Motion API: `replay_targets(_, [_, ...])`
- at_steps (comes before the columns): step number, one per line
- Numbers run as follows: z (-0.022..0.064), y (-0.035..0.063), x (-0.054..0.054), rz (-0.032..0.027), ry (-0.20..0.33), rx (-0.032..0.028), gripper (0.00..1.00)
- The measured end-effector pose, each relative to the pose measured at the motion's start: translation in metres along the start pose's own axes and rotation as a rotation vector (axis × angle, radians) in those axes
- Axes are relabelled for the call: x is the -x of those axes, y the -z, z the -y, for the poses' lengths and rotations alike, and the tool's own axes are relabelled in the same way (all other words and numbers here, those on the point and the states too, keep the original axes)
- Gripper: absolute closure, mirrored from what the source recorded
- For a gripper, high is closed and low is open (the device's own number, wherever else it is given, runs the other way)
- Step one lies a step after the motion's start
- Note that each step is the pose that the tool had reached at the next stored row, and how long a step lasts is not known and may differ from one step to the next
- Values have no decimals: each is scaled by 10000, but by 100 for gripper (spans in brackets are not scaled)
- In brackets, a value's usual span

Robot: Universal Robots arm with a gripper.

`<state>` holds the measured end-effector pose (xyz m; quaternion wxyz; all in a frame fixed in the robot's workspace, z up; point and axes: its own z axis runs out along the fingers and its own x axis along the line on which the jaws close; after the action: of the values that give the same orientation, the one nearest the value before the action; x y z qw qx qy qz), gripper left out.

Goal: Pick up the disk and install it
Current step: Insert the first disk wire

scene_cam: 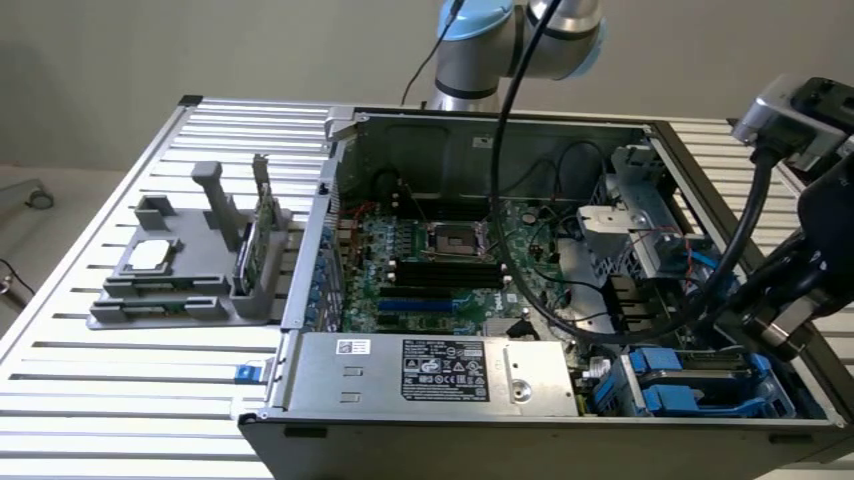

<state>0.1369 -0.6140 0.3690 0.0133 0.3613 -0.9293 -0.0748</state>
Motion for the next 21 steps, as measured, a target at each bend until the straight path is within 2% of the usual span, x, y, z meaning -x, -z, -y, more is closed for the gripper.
replay_targets(10, [-4, 27, 1, 133, -1178, 8, 89])
replay_targets(21, [-8, 55, 2, 324, -2569, -13, 89])
